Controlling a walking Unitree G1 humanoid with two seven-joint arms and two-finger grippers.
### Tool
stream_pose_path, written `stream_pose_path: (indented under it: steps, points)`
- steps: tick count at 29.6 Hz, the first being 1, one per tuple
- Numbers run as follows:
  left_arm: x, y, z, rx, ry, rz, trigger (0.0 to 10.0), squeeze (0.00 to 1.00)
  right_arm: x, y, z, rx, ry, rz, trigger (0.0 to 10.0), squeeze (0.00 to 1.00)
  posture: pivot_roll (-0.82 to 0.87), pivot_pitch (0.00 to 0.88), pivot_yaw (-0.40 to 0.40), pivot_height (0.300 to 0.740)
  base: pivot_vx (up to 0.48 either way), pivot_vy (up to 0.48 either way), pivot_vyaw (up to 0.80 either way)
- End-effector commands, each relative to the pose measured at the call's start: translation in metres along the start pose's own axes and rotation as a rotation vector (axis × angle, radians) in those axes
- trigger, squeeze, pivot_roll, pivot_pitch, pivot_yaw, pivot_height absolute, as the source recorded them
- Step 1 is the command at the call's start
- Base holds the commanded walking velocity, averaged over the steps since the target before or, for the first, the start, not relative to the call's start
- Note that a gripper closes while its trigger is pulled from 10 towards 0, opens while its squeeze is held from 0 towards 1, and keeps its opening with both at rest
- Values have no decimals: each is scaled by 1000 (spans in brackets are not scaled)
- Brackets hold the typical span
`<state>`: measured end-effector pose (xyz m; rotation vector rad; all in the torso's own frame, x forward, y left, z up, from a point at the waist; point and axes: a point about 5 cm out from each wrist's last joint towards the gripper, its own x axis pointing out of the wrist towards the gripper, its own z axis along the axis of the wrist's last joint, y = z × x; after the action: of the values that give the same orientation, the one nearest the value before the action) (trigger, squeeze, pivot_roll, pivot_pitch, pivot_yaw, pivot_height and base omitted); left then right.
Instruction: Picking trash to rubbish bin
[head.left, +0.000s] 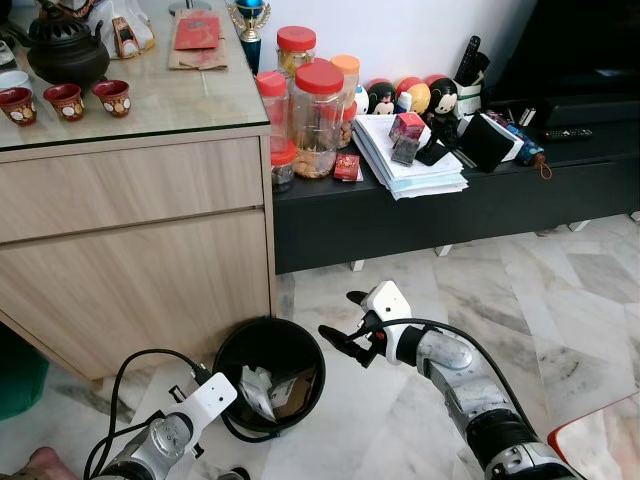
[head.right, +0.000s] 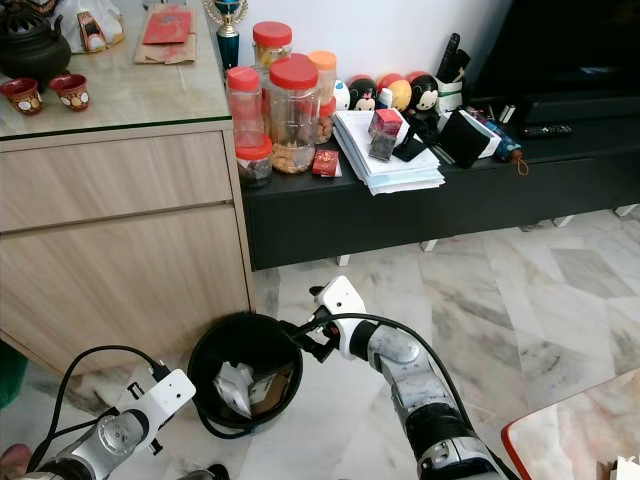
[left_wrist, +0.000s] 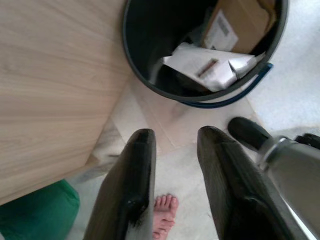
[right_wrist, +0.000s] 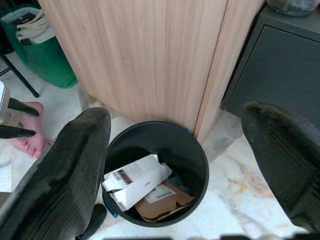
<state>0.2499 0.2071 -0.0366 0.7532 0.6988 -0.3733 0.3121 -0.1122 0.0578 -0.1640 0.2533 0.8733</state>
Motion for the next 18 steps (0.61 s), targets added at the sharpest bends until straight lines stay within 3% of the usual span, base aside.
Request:
stream_pose_path:
  steps: [1, 5, 7, 8, 10, 14, 18]
  points:
    - [1, 4, 6, -49, -38, 46, 10000, 0, -2, -2, -1, 11, -6, -26, 10000, 0, -11, 131, -102, 740, 0, 0, 0]
    - [0, 4, 6, -163, -55, 131, 10000, 0, -9, -13, -12, 74, -3, -154, 10000, 0, -6, 126, -101, 740, 0, 0, 0]
    - [-1, 1, 1, -305, -44, 174, 10000, 0, -13, -16, -19, 103, 15, -201, 10000, 0, -6, 126, -101, 740, 0, 0, 0]
    - [-3, -4, -6, -443, -24, 211, 10000, 0, -18, -20, -28, 149, 37, -251, 10000, 0, -10, 119, -94, 740, 0, 0, 0]
    - [-7, -10, -18, -577, 13, 263, 10000, 0, -29, -24, -42, 217, 72, -334, 10000, 0, -11, 117, -91, 740, 0, 0, 0]
    - [-13, -15, -34, -684, 59, 342, 10000, 0, -44, -30, -60, 304, 118, -459, 10000, 0, -5, 114, -86, 740, 0, 0, 0]
    - [-21, -18, -49, -781, 93, 436, 10000, 0, -64, -33, -83, 448, 168, -618, 10000, 0, 1, 110, -83, 740, 0, 0, 0]
